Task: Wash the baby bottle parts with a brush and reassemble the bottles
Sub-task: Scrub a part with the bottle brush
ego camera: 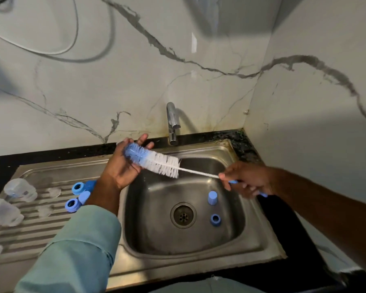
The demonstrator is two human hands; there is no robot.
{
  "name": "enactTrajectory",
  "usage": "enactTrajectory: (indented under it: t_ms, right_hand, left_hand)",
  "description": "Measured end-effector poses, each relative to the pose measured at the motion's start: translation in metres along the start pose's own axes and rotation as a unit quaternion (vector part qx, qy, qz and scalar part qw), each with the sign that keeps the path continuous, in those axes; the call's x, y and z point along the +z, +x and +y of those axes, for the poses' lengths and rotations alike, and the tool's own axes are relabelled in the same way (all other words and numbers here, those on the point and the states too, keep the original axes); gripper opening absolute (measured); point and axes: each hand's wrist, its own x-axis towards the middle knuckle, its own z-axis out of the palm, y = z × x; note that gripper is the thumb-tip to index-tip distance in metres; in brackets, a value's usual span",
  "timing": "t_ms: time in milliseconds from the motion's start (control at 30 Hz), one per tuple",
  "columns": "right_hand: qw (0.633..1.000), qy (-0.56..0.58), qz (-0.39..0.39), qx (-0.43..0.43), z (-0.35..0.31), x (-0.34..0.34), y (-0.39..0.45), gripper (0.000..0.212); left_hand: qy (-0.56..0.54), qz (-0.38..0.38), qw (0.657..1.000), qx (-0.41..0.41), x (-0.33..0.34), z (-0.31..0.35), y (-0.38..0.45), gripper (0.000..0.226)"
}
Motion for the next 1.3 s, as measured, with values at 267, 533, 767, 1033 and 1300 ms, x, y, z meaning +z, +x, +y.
enactTrajectory:
  t_ms: [267, 533, 767, 1033, 1300]
  right_hand:
    - [0.656, -0.669, 0.270, -0.221, -0.002, 0.015, 0.002, 0.024]
    - [0.916, -0.368, 0.089, -0.132, -0.006, -0.018, 0.004, 0.039]
    - [0.887, -0.407, 0.209, -0.059, 0.003, 0.004, 0.001, 0.039]
    - [0.743, -0.533, 0.357, -0.192, 0.031, 0.029, 0.002, 0.050]
    - [0.948, -0.272, 0.161, -0.026, 0.018, 0.018, 0.008, 0.044]
  left_hand:
    - [0.069, 0.266, 0.953, -0.128, -0.001, -0.024, 0.007, 0.052]
    - [-0.029, 0.036, 0.999, -0.005, 0.005, -0.017, -0.009, 0.029]
    - [0.010, 0.178, 0.984, -0.006, 0.016, -0.009, -0.001, 0.022]
    - [0.027, 0.190, 0.979, -0.068, -0.004, -0.012, 0.010, 0.017]
    - [-0.074, 0.141, 0.987, -0.017, -0.016, -0.013, 0.011, 0.033]
